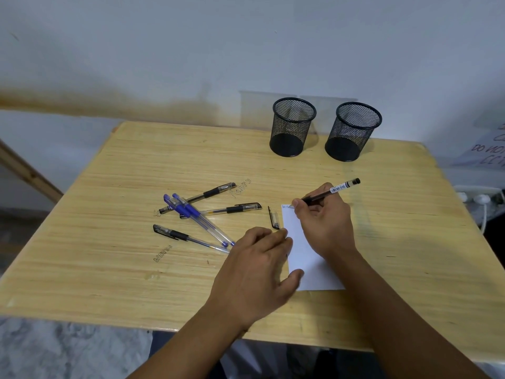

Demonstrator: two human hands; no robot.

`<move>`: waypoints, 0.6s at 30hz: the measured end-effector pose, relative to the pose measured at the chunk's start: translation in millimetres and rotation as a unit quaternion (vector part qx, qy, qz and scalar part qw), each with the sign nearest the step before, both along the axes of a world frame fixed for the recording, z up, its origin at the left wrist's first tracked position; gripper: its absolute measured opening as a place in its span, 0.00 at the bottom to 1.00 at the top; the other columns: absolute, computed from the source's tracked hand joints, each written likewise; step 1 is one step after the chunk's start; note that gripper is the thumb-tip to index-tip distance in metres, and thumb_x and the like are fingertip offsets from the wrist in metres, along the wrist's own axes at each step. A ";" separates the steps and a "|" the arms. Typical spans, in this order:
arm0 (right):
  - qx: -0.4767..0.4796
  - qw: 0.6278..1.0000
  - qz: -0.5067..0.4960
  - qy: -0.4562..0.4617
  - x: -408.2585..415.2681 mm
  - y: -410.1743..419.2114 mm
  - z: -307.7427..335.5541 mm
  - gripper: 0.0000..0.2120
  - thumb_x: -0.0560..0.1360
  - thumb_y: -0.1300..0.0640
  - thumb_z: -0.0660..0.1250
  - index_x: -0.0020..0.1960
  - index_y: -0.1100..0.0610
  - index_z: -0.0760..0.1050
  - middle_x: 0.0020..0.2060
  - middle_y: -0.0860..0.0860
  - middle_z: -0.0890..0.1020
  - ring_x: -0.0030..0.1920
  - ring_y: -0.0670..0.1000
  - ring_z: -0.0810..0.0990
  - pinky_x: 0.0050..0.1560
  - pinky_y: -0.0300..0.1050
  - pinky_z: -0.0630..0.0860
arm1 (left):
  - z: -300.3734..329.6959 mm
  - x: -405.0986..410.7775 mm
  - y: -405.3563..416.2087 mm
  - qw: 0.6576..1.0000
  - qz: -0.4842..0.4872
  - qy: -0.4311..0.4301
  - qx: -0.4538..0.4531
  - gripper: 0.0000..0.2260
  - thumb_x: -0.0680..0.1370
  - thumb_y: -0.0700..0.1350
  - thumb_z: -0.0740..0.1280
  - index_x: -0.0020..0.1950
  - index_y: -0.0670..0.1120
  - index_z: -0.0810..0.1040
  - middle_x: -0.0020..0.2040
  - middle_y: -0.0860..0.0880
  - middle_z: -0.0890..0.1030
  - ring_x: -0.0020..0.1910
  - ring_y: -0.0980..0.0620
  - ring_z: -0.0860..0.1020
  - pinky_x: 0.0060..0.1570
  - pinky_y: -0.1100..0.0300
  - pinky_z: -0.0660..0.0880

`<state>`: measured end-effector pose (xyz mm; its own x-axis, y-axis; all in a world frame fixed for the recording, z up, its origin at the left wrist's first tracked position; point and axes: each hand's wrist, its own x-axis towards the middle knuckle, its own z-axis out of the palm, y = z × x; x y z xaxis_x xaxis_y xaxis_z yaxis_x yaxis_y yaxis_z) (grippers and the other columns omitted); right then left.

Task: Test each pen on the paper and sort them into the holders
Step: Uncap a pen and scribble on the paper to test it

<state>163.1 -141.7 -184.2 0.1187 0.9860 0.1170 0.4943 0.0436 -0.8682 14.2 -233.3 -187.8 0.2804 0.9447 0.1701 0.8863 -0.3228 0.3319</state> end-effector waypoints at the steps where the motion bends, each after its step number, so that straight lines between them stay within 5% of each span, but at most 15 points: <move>1: 0.000 1.000 0.001 0.000 0.0 0.1 -0.1 0.08 0.75 0.56 0.72 0.46 0.58 0.75 0.37 0.49 0.84 0.39 0.44 0.84 0.44 0.42 0.81 | -0.3 -0.2 0.0 1.000 -0.001 0.000 -0.001 0.25 0.75 0.62 0.62 0.67 0.51 0.77 0.68 0.54 0.77 0.65 0.52 0.70 0.61 0.59 0.71; 7: -0.009 1.000 -0.006 0.019 1.4 0.6 1.4 0.07 0.75 0.56 0.72 0.44 0.55 0.73 0.37 0.50 0.85 0.40 0.46 0.85 0.43 0.42 0.81 | 0.7 -0.5 0.0 1.000 -0.004 -0.001 0.000 0.25 0.75 0.63 0.61 0.67 0.51 0.76 0.69 0.54 0.76 0.66 0.52 0.69 0.61 0.58 0.71; 15: -0.097 0.950 -0.018 0.295 16.5 11.7 15.6 0.05 0.75 0.66 0.70 0.46 0.60 0.74 0.42 0.59 0.84 0.48 0.58 0.85 0.53 0.48 0.81 | -0.8 1.2 -2.0 1.000 0.001 -0.023 0.016 0.25 0.74 0.62 0.63 0.65 0.50 0.78 0.67 0.54 0.77 0.65 0.53 0.69 0.60 0.58 0.72; 18: -0.097 0.942 -0.013 0.320 22.4 12.4 25.2 0.06 0.75 0.69 0.70 0.46 0.61 0.74 0.44 0.62 0.83 0.48 0.58 0.85 0.53 0.47 0.81 | 0.9 1.5 -3.0 0.999 0.006 -0.044 0.019 0.24 0.74 0.61 0.65 0.64 0.49 0.79 0.66 0.54 0.77 0.65 0.53 0.69 0.60 0.58 0.72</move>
<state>185.5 -129.3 -159.0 0.1281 0.9773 -0.1690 -0.1356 -0.1515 -0.9791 15.7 -236.3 -186.9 0.2517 0.9402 0.2297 0.8583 -0.3265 0.3960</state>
